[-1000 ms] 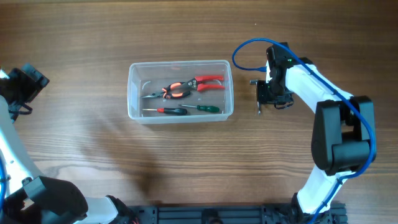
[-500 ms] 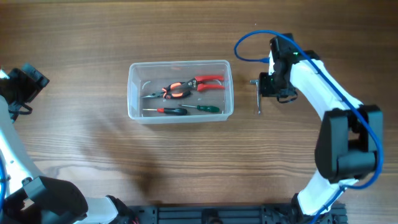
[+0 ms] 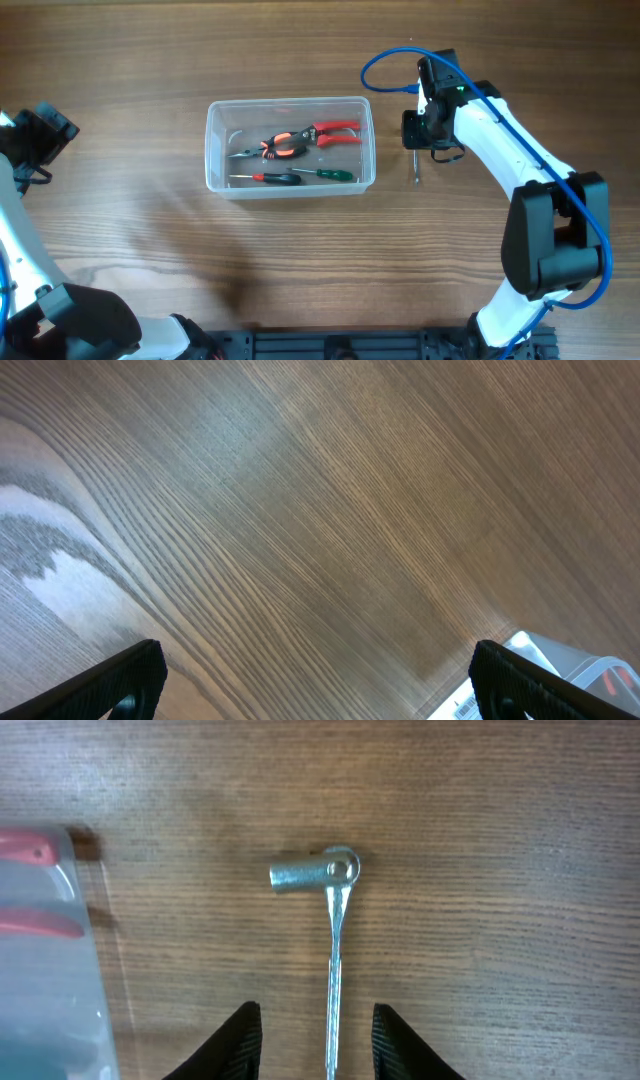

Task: Pack container
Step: 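Grasp the socket wrench shaft with the right gripper and lift, then carry the socket wrench into the container and open the right gripper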

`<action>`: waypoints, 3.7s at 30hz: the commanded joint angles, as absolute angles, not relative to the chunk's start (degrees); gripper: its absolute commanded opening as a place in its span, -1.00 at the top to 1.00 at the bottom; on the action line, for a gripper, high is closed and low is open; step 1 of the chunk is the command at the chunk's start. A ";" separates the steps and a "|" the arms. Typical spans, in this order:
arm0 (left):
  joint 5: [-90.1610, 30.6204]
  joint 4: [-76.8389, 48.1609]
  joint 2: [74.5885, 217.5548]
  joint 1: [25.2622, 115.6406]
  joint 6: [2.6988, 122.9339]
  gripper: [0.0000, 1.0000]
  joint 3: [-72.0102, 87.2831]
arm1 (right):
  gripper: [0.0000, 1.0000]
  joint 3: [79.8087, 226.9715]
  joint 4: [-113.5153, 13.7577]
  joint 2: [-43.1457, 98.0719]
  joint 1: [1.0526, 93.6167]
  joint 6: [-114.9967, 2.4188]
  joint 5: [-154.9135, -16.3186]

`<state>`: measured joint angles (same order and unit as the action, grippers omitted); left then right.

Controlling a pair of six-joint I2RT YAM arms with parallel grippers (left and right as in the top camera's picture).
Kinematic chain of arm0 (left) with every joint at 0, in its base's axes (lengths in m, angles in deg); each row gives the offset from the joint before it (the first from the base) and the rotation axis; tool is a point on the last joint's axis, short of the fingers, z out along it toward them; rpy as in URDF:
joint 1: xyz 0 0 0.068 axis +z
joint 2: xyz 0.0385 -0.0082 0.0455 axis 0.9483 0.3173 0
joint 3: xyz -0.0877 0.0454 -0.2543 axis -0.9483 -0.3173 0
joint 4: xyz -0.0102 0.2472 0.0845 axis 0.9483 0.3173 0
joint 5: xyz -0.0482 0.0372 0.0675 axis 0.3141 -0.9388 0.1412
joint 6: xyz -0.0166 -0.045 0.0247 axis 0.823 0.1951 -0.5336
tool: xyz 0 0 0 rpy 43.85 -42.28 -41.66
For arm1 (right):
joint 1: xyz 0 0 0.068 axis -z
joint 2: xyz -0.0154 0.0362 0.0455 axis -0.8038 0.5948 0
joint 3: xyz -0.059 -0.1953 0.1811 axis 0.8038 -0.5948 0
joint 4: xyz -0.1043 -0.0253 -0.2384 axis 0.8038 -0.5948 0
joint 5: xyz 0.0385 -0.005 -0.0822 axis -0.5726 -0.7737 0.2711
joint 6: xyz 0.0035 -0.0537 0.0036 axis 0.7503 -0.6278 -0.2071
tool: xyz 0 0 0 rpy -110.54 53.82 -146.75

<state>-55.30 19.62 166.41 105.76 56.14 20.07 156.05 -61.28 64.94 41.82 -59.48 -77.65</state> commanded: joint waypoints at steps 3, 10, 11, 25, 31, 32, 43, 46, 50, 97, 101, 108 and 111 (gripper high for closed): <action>-54.38 19.64 166.52 106.02 57.06 -0.99 20.44 | 0.18 155.50 -60.95 67.69 41.95 -56.51 -75.00; -54.40 19.64 166.52 106.02 57.06 -1.00 20.44 | 0.28 155.50 -60.97 71.45 41.93 -56.53 -75.51; -54.38 19.64 166.52 106.02 57.06 -0.99 20.44 | 0.28 155.50 -60.84 71.63 41.93 -56.53 -75.92; -54.38 19.64 166.52 106.02 57.06 -1.00 20.44 | 0.51 155.50 -58.06 73.44 41.93 -56.44 -75.88; -54.38 19.64 166.52 106.02 57.06 -1.00 20.44 | 0.65 155.50 -58.00 74.88 41.93 -54.96 -75.88; -54.40 19.64 166.52 106.02 57.06 -1.00 20.44 | 0.65 155.50 -57.95 74.88 41.93 -54.98 -75.88; -54.38 19.64 166.52 106.02 57.06 -0.99 20.44 | 0.92 157.42 -59.88 71.03 41.95 -58.39 -71.64; -54.40 19.64 166.54 106.02 57.06 -0.99 20.44 | 0.92 159.89 -61.78 66.71 41.95 -60.25 -69.08; -54.40 19.64 166.52 106.02 57.06 -0.99 20.44 | 0.91 164.90 -64.10 58.73 41.51 -63.48 -68.97; -54.38 19.64 166.52 106.02 57.06 -0.99 20.44 | -0.05 171.30 -61.32 73.02 20.92 -104.99 -89.85; -54.40 19.64 166.54 106.02 57.06 -0.99 20.44 | 0.10 179.89 -68.03 68.15 20.92 -88.81 -86.09; -54.40 19.64 166.52 106.02 57.06 -0.99 20.44 | 0.28 189.25 -71.16 57.79 20.92 -69.49 -82.24; -54.40 19.64 166.52 106.02 57.06 -1.00 20.44 | 0.28 189.25 -71.13 53.46 20.88 -64.70 -82.24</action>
